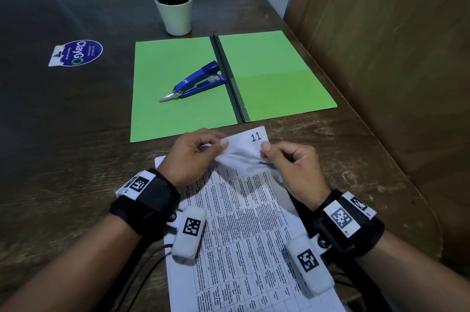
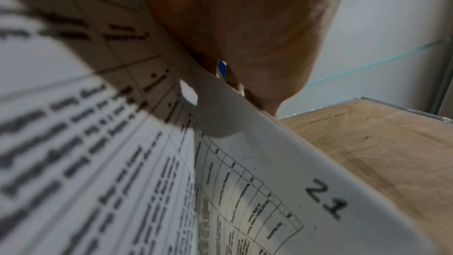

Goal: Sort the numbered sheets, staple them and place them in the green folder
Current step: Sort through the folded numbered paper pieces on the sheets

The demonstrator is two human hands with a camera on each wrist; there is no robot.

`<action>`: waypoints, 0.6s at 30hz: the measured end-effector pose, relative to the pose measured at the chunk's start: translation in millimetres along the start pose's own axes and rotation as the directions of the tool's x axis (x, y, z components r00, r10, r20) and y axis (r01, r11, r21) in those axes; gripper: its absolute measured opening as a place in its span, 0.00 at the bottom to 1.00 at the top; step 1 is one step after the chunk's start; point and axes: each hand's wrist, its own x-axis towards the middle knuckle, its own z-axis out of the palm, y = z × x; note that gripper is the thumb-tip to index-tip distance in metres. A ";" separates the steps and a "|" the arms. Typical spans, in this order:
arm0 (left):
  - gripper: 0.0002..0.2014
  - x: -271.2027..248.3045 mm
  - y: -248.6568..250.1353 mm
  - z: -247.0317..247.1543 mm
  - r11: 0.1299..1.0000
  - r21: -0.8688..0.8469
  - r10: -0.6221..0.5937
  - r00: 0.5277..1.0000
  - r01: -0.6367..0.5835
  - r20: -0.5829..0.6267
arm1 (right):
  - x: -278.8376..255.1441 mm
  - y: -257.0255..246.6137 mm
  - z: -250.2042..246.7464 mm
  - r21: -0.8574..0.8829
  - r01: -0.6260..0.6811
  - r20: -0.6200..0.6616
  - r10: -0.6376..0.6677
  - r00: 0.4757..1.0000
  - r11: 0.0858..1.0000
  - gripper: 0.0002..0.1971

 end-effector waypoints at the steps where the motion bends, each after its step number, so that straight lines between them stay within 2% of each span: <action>1: 0.12 -0.3 1.3 0.3 1.000 -0.020 -0.017 1.000 0.017 -0.009 | 0.0 0.2 0.3 -0.008 0.001 -0.016 -0.001 1.000 1.000 0.14; 4: 0.08 -0.3 2.7 1.5 1.000 -0.018 -0.023 0.999 0.022 -0.028 | 0.9 1.2 0.8 -0.033 -0.030 -0.043 0.029 0.999 0.999 0.05; 6: 0.02 -0.6 2.7 1.1 0.999 -0.008 -0.039 0.999 0.039 -0.035 | 1.9 4.2 0.8 -0.045 -0.051 -0.057 0.048 0.997 0.998 0.09; 9: 0.12 -0.6 2.1 0.4 0.998 0.029 -0.057 0.998 0.057 -0.027 | 3.8 8.4 -0.3 -0.050 -0.079 -0.070 0.076 0.995 0.996 0.16; 12: 0.11 -1.4 3.6 -0.1 0.998 0.045 -0.047 0.999 0.048 -0.024 | 5.7 11.4 -1.3 -0.074 -0.094 -0.086 0.088 0.992 0.993 0.17; 18: 0.11 -2.4 6.1 -0.9 0.999 0.031 -0.041 0.999 0.042 -0.020 | 7.5 9.8 -1.4 -0.174 -0.037 -0.125 0.015 0.992 0.984 0.16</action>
